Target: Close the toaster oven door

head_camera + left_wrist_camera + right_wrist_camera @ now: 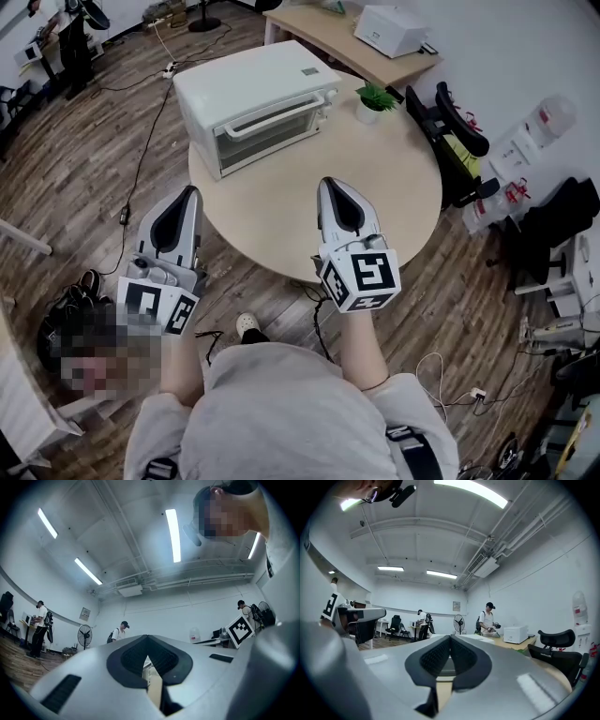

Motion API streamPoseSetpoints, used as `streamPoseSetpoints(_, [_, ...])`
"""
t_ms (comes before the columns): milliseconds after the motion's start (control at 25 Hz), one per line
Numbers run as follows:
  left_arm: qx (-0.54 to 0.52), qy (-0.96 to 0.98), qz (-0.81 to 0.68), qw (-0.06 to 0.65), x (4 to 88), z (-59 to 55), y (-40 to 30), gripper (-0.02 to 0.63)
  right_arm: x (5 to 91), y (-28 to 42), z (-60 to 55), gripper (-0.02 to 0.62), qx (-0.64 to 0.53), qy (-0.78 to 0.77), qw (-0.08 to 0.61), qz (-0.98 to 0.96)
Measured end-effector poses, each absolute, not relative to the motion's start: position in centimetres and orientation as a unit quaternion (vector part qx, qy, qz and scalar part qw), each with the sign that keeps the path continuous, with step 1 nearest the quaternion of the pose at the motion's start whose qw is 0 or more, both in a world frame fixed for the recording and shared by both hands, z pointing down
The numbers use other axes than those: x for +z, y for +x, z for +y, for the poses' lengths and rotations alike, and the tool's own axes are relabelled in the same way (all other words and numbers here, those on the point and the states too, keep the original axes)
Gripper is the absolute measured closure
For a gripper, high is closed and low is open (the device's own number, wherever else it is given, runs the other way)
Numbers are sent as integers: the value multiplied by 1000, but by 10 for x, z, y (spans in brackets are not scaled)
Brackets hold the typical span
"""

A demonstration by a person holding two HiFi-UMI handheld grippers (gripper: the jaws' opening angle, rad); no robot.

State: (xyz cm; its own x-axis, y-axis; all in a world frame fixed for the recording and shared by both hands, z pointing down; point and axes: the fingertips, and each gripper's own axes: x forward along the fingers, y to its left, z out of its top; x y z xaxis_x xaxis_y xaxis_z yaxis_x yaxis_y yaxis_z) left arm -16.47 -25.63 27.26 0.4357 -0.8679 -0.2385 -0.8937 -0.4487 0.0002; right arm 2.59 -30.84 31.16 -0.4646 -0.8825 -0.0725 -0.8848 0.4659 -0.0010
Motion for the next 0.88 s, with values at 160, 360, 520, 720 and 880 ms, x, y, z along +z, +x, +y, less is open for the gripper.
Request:
streamPoseSetpoints(160, [103,-849,514,64,271,-248,-151,600,307,43,-292,584,25,-525,34,850])
streamPoseSetpoints(360, [104,-855,503,64,267,-238,-135,600,302,63,-273,584,19,-536,48,843])
streamPoseSetpoints(520, [104,-859,497,65,266,-229,-123,600,299,77,-257,584,20,-543,54,838])
streamPoseSetpoints(720, [102,-863,491,68,262,-220,-111,600,292,90,-240,584,28,-550,58,833])
streamPoseSetpoints(880, [101,-864,488,68,262,-211,-100,600,289,103,-226,584,27,-551,65,831])
